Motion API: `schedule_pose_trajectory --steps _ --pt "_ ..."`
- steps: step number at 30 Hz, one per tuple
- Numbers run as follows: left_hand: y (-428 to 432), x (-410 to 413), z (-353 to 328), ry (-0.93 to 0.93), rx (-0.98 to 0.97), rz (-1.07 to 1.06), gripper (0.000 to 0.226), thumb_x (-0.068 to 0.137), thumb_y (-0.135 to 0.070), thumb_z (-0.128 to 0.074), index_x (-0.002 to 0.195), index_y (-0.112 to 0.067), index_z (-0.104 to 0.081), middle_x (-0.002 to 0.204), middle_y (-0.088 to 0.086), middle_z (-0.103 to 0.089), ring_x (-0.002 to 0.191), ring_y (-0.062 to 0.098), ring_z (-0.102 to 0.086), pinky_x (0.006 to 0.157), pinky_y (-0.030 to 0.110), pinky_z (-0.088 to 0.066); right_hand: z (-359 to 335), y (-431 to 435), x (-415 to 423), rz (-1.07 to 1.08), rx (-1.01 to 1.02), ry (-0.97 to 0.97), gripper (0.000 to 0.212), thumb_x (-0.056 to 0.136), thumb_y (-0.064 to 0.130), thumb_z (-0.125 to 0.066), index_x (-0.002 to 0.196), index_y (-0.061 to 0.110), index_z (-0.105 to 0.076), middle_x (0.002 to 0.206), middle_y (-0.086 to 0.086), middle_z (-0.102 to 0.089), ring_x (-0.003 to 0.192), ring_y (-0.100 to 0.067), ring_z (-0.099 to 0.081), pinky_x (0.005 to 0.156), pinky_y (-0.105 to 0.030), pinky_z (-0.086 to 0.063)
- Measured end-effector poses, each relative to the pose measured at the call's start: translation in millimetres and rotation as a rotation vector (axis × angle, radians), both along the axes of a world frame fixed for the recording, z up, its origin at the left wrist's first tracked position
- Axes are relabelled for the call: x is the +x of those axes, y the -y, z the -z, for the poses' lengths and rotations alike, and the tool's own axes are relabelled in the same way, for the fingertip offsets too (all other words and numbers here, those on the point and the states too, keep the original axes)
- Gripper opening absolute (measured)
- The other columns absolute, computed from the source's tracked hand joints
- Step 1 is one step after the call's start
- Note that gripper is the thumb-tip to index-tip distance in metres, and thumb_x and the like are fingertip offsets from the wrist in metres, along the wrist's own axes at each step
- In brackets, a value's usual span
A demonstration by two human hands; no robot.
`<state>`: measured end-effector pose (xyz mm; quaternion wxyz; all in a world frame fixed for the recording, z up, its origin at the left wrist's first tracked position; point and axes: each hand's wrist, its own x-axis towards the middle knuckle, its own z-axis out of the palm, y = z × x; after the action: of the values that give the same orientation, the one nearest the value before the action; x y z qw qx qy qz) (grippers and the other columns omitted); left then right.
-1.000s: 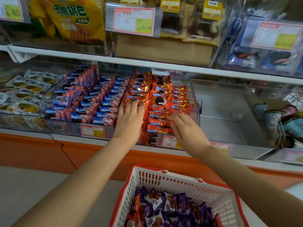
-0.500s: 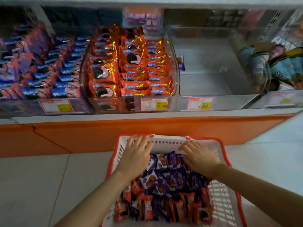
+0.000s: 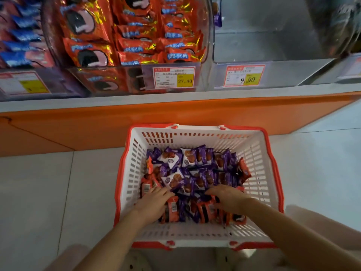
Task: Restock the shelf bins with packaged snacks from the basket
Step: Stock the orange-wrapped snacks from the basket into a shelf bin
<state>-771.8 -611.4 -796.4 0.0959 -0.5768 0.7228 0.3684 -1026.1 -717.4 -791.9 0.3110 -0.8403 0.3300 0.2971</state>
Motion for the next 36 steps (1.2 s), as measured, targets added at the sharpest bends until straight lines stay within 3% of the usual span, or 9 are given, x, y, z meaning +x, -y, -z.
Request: schedule_pose_trajectory --steps 7,11,15,24,27,32,36 --pt "-4 -8 12 0.090 -0.015 -0.051 0.057 0.099 -0.025 -0.045 0.151 -0.019 -0.021 0.151 -0.001 -0.027 0.140 0.018 -0.022 0.114 0.032 -0.017 17 -17 4 0.015 -0.011 -0.029 0.050 0.093 0.025 -0.056 0.140 0.024 -0.041 0.140 -0.001 -0.043 0.130 -0.019 -0.037 0.109 -0.030 -0.030" --pt "-9 -23 21 0.214 -0.023 -0.028 0.057 0.095 -0.018 -0.051 0.147 -0.013 -0.028 0.144 0.007 -0.034 0.134 0.025 -0.028 0.111 0.034 -0.021 19 -20 7 0.021 -0.031 -0.051 0.049 0.091 0.022 -0.059 0.137 0.022 -0.044 0.137 -0.003 -0.043 0.128 -0.021 -0.039 0.106 -0.033 -0.034" --pt "-17 -30 28 0.194 -0.019 -0.093 0.056 0.091 -0.012 -0.053 0.143 -0.013 -0.033 0.142 0.006 -0.036 0.130 0.024 -0.033 0.109 0.033 -0.025 14 -20 6 0.007 -0.024 -0.041 0.035 0.091 0.023 -0.058 0.125 0.020 -0.051 0.132 -0.001 -0.048 0.122 -0.020 -0.043 0.099 -0.030 -0.036" --pt "-11 -30 23 0.306 0.012 -0.051 0.047 0.090 -0.020 -0.056 0.135 -0.013 -0.044 0.140 0.008 -0.039 0.134 0.027 -0.026 0.114 0.037 -0.018 -3 -19 15 -0.093 -0.036 -0.040 0.034 0.094 0.031 -0.054 0.126 0.020 -0.055 0.126 -0.002 -0.053 0.118 -0.021 -0.046 0.099 -0.032 -0.039" --pt "-10 -28 17 0.262 -0.007 -0.081 0.045 0.092 -0.020 -0.055 0.135 -0.015 -0.044 0.141 0.005 -0.043 0.137 0.026 -0.025 0.114 0.038 -0.016 -12 -12 18 -0.050 -0.051 -0.008 0.033 0.093 0.032 -0.054 0.124 0.020 -0.054 0.123 -0.001 -0.053 0.116 -0.019 -0.048 0.096 -0.032 -0.041" --pt "-6 -21 4 0.155 -0.012 -0.229 0.045 0.091 -0.031 -0.059 0.131 -0.018 -0.044 0.132 0.000 -0.053 0.124 0.018 -0.047 0.110 0.035 -0.028 -32 1 25 0.091 -0.058 0.036 0.035 0.092 0.035 -0.057 0.124 0.023 -0.052 0.122 0.002 -0.053 0.109 -0.016 -0.051 0.091 -0.029 -0.043" --pt "9 -19 -23 -0.006 -0.105 -0.414 0.045 0.094 -0.042 -0.054 0.130 -0.016 -0.048 0.122 -0.002 -0.055 0.108 0.013 -0.053 0.090 0.024 -0.042 -53 9 38 0.351 -0.081 0.120 0.030 0.092 0.036 -0.058 0.118 0.022 -0.053 0.112 0.002 -0.062 0.096 -0.015 -0.059 0.082 -0.026 -0.048"
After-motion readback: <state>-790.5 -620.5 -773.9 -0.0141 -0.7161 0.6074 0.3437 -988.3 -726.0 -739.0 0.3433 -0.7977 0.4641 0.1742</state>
